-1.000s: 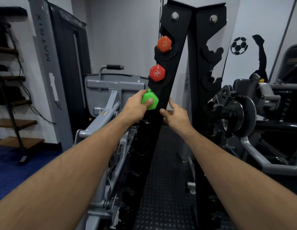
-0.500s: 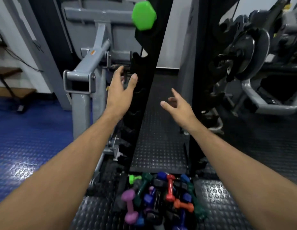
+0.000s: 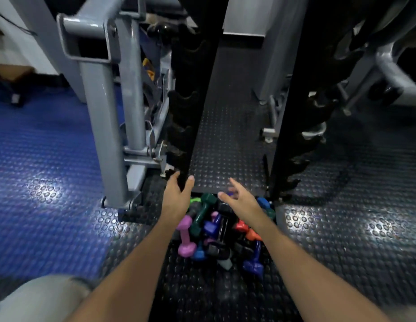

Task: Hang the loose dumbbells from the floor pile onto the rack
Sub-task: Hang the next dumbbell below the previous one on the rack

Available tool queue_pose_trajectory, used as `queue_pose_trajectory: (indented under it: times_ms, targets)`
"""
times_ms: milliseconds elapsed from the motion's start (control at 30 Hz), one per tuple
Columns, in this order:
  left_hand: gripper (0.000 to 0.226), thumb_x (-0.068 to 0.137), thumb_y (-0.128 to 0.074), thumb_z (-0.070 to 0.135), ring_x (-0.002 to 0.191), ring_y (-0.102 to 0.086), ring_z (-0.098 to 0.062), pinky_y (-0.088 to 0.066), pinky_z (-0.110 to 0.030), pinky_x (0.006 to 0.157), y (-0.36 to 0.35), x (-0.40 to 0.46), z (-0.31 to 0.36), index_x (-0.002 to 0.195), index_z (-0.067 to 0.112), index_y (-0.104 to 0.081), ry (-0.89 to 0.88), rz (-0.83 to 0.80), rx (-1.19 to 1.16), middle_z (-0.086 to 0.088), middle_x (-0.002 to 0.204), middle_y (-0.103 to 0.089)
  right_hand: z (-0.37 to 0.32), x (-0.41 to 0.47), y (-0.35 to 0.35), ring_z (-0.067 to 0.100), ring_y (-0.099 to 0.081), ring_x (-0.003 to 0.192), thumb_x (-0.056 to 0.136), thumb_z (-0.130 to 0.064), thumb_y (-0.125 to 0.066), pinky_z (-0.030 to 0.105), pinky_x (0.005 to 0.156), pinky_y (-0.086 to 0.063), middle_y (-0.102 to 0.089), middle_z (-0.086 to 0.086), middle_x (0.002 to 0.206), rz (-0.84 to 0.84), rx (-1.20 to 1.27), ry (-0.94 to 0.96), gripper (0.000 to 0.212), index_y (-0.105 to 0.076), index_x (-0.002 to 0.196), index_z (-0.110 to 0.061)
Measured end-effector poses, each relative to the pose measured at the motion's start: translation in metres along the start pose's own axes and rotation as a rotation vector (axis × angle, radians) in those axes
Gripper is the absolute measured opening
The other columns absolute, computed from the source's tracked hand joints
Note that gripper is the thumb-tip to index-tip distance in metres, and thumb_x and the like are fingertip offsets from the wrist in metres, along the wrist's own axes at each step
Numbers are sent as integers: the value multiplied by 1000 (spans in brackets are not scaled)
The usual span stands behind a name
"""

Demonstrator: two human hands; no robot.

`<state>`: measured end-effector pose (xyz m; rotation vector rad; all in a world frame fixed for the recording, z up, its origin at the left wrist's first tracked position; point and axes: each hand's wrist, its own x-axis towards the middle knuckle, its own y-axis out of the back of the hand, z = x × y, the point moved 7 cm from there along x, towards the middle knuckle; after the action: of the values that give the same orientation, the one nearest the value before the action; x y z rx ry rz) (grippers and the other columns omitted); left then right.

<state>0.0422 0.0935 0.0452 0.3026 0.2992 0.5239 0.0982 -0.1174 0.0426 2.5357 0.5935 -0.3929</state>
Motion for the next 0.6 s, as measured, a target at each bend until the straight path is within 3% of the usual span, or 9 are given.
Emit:
queue_pose_trajectory:
  times_ms: [100, 167, 300, 400, 500, 600]
  targets:
    - [63, 102, -54, 46, 137, -50, -27, -38, -37, 113, -10, 0, -51, 152, 9, -42, 101, -82, 110, -12, 150, -52, 41, 1, -35, 16, -55, 128, 93, -45, -71, 28, 104, -42, -54, 3, 148, -67, -13, -61, 81, -32, 161, -23]
    - [59, 103, -54, 41, 137, -50, -28, -38, -39, 113, -15, 5, -82, 151, 9, -44, 150, -128, 178, -13, 150, -52, 67, 2, -56, 14, -56, 122, 94, -45, -71, 24, 96, -41, -55, 1, 146, -110, -15, -108, 77, -35, 158, -23]
    - [67, 93, -66, 43, 133, -54, -29, -43, -41, 111, -21, 22, -132, 148, 10, -48, 215, -242, 332, -11, 145, -56, 116, -1, -97, 13, -57, 114, 93, -41, -72, 22, 93, -41, -59, 2, 136, -149, 11, -221, 72, -42, 155, -20]
    - [88, 70, -69, 64, 125, -59, -26, -48, -44, 106, -33, 47, -176, 144, 20, -52, 198, -343, 512, -8, 142, -57, 152, -5, -126, 14, -59, 112, 93, -40, -72, 28, 99, -48, -63, 1, 126, -155, 27, -286, 68, -48, 151, -16]
    - [87, 80, -77, 51, 126, -55, -34, -48, -44, 103, -46, 46, -176, 152, 17, -43, 143, -478, 738, -12, 145, -47, 182, -8, -152, 16, -62, 114, 93, -44, -71, 29, 101, -48, -65, 1, 126, -175, 16, -347, 61, -54, 146, -19]
    - [90, 82, -77, 51, 124, -55, -37, -48, -45, 103, -61, 49, -195, 155, 19, -36, 88, -605, 866, -14, 145, -43, 198, -10, -171, 14, -64, 106, 94, -37, -71, 24, 94, -48, -68, -1, 113, -184, 25, -377, 48, -63, 136, -16]
